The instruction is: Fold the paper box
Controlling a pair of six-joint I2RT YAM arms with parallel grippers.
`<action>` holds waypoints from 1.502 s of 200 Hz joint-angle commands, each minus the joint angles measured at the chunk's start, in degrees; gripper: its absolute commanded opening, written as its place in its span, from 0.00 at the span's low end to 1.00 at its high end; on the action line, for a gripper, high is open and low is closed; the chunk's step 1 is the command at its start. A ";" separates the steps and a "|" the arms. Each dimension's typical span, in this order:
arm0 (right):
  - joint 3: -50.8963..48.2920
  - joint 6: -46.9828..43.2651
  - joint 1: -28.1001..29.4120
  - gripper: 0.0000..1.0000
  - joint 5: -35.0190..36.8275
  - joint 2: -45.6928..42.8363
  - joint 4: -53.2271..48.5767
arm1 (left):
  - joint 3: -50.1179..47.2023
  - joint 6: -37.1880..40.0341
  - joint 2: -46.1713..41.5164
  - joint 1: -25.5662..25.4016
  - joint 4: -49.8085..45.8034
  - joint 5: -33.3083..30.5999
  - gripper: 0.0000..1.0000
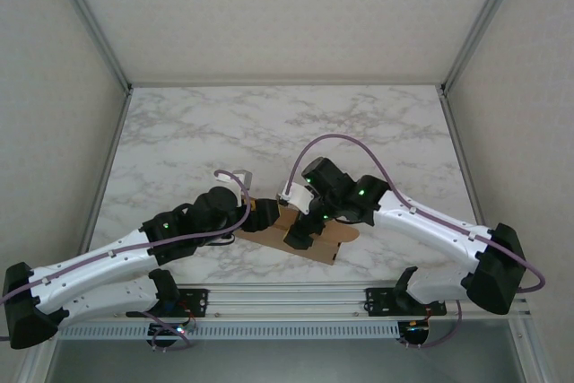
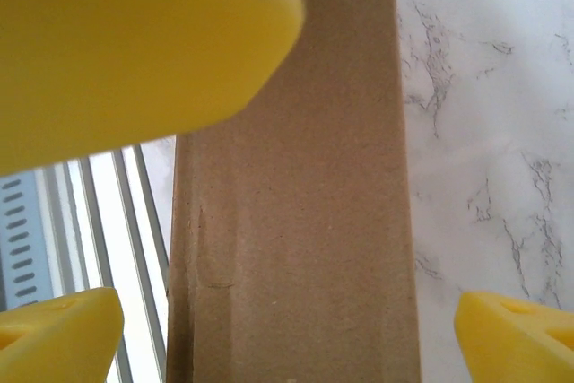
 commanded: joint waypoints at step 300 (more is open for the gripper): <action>13.40 -24.67 -9.94 0.44 4.33 22.17 6.84 | 2.38 -10.72 7.57 25.32 17.92 17.11 0.82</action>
